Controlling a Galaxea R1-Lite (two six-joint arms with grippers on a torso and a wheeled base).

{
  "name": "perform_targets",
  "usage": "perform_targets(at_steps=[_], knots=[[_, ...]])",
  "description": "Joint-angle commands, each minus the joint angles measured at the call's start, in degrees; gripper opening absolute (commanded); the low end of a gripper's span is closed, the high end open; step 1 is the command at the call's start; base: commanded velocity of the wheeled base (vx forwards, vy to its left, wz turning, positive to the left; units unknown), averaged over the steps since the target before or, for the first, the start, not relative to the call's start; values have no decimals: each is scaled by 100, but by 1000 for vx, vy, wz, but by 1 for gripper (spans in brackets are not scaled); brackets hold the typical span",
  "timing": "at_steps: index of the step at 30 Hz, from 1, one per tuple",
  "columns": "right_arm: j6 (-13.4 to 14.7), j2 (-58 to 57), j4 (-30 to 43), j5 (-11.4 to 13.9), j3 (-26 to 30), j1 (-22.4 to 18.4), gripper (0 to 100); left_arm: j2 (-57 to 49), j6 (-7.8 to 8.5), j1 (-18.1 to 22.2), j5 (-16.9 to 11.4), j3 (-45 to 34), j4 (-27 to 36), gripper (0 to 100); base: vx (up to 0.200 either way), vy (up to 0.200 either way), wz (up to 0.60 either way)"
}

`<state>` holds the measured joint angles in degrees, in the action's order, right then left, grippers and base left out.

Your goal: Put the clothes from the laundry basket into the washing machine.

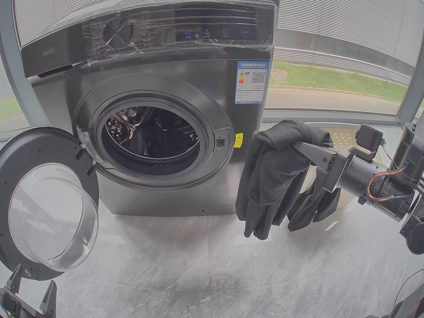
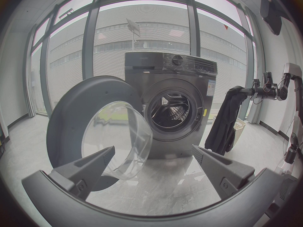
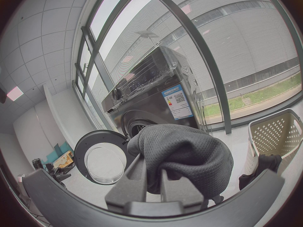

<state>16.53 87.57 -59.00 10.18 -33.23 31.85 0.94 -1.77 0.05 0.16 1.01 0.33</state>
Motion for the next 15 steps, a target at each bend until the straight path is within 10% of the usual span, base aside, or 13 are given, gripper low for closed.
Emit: perform_targets(at_steps=[1, 12, 15], knots=[[-1, 6, 3, 2, 27, 23, 0, -94, -8, 4, 2, -92, 2, 100, 0, 0, 0], [-71, -3, 3, -69, 80, 49, 0, -94, -43, 4, 2, -92, 2, 100, 0, 18, 0], [-80, -3, 3, -473, 115, 75, 0, -94, -52, 4, 11, -92, 2, 100, 0, 200, 0]])
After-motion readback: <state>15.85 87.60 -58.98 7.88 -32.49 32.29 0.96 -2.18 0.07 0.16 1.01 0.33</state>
